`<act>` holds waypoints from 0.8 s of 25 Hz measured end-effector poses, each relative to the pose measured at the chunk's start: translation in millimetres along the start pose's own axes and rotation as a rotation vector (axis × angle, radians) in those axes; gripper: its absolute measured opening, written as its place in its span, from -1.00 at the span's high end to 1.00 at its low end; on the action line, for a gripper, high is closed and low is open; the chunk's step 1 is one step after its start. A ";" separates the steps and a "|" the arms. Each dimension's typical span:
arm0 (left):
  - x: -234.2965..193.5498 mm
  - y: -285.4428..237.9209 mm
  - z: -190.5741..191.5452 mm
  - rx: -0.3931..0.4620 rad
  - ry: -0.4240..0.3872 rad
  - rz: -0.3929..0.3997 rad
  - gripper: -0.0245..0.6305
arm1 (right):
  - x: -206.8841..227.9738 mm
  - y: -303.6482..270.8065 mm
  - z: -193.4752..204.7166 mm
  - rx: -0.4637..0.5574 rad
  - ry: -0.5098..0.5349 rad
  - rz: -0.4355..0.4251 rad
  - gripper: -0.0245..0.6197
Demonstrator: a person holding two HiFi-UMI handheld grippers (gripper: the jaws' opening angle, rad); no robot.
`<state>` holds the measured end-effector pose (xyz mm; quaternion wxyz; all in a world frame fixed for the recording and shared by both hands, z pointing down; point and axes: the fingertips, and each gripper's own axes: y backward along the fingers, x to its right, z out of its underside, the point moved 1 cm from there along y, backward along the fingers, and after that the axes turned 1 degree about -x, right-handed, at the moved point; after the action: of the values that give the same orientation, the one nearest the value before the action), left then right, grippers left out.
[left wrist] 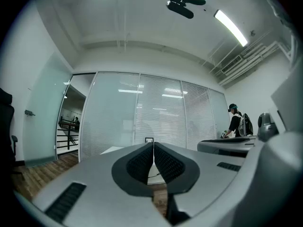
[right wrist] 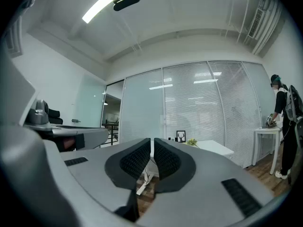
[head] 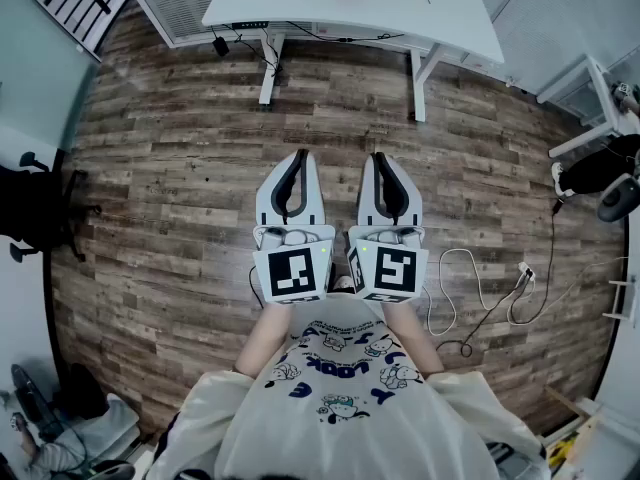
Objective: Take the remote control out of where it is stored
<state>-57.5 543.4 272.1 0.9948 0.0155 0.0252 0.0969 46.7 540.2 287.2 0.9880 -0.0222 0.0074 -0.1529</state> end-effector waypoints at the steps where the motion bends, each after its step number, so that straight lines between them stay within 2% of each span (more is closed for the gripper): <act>1: -1.1 1.2 0.3 0.000 0.000 -0.001 0.87 | -0.8 1.1 0.1 0.000 -0.003 0.004 0.80; 14: -13.5 -16.8 5.8 -0.005 0.003 -0.002 0.87 | 0.2 -19.0 7.6 -0.015 -0.028 0.025 0.80; 20: -22.5 -44.9 9.1 -0.001 0.003 0.013 0.87 | 2.4 -48.3 9.9 -0.019 -0.029 0.028 0.80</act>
<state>-70.4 494.8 280.6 0.9942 0.0150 0.0265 0.1032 34.7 493.9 299.4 0.9898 -0.0337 -0.0049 -0.1386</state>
